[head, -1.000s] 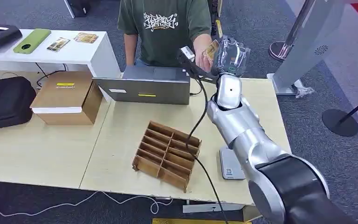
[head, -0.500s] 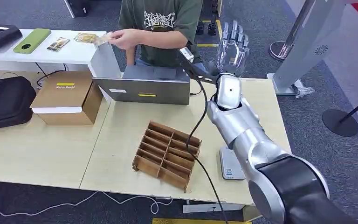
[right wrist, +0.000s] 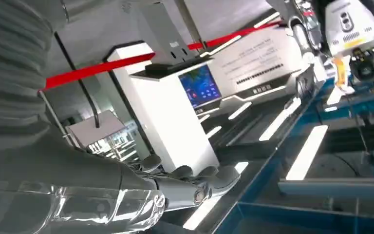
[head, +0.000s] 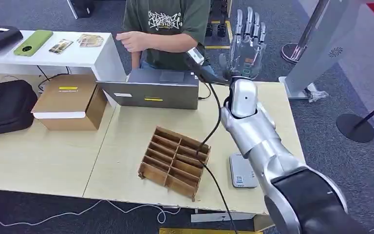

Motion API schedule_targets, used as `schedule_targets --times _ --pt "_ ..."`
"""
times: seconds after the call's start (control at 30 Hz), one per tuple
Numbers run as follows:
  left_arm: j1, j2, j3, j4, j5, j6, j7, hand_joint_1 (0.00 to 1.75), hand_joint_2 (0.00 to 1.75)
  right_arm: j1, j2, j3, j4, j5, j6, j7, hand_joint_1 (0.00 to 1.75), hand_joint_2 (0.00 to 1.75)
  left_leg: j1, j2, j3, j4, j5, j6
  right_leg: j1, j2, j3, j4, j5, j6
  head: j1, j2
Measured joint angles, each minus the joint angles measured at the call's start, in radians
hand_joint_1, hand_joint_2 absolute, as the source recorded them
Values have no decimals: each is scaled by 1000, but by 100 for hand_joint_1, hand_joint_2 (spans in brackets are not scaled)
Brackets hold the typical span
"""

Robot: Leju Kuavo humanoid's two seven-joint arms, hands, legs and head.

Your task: Pass the card to the sensor for recognition and then transmit it.

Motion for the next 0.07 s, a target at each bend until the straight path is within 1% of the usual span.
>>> schedule_targets --times 0.07 --pt "1 1 0 0 12 0 -5 0 0 58 -18 0 -105 0 -1 -18 0 175 0 0 0 0 0 0 0 0 0 0 0 0 0 0"
